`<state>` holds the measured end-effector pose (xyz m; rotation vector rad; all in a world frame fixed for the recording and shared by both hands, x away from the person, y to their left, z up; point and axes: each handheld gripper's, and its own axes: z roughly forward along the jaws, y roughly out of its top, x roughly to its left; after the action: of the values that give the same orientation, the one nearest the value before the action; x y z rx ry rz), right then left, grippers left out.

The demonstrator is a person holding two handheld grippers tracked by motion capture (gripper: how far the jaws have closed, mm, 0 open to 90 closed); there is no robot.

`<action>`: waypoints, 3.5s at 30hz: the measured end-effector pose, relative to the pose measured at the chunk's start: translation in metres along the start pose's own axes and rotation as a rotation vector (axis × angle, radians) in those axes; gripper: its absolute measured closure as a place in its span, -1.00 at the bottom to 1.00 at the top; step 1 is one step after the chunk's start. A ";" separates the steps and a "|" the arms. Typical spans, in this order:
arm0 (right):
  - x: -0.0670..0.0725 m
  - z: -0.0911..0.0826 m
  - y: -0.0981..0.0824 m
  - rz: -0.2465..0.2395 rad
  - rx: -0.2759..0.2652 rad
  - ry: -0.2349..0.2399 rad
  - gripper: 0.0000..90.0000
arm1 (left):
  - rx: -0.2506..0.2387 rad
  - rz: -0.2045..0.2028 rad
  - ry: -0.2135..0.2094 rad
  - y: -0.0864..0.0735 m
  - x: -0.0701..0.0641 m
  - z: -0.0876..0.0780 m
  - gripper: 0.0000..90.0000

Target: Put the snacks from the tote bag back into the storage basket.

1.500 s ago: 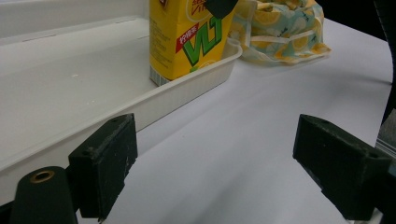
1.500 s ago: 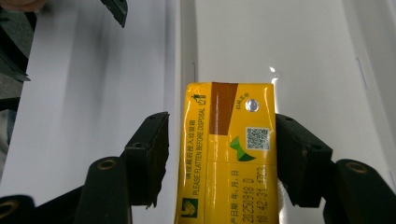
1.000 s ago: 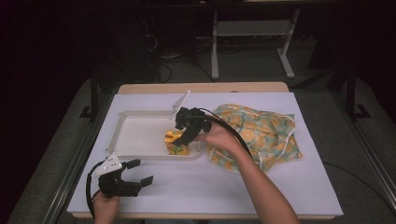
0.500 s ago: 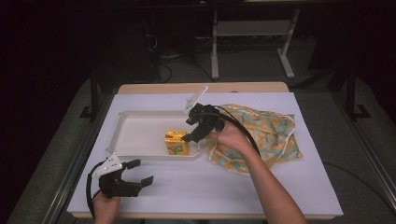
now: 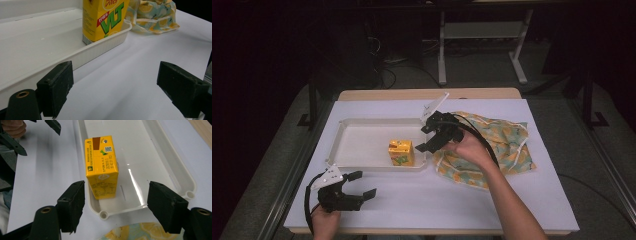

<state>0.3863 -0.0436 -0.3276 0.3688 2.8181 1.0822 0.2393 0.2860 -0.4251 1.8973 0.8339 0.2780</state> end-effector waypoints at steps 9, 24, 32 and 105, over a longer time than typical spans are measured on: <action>-0.002 -0.008 -0.014 0.026 -0.010 -0.009 -0.35 | 0.003 -0.004 0.003 0.000 -0.001 0.001 -0.70; -0.004 -0.020 -0.038 0.074 -0.002 -0.031 -0.36 | -0.001 -0.009 0.006 0.000 0.000 0.000 -0.70; -0.005 -0.026 -0.049 0.103 -0.002 -0.042 -0.36 | 0.006 -0.004 0.006 0.000 0.000 0.001 -0.70; 0.027 -0.092 -0.177 0.292 -0.098 -0.144 -0.38 | 0.013 0.000 0.012 0.000 -0.002 0.004 -0.70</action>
<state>0.3108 -0.2235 -0.3785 0.8333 2.6290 1.1857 0.2395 0.2816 -0.4267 1.9100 0.8454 0.2850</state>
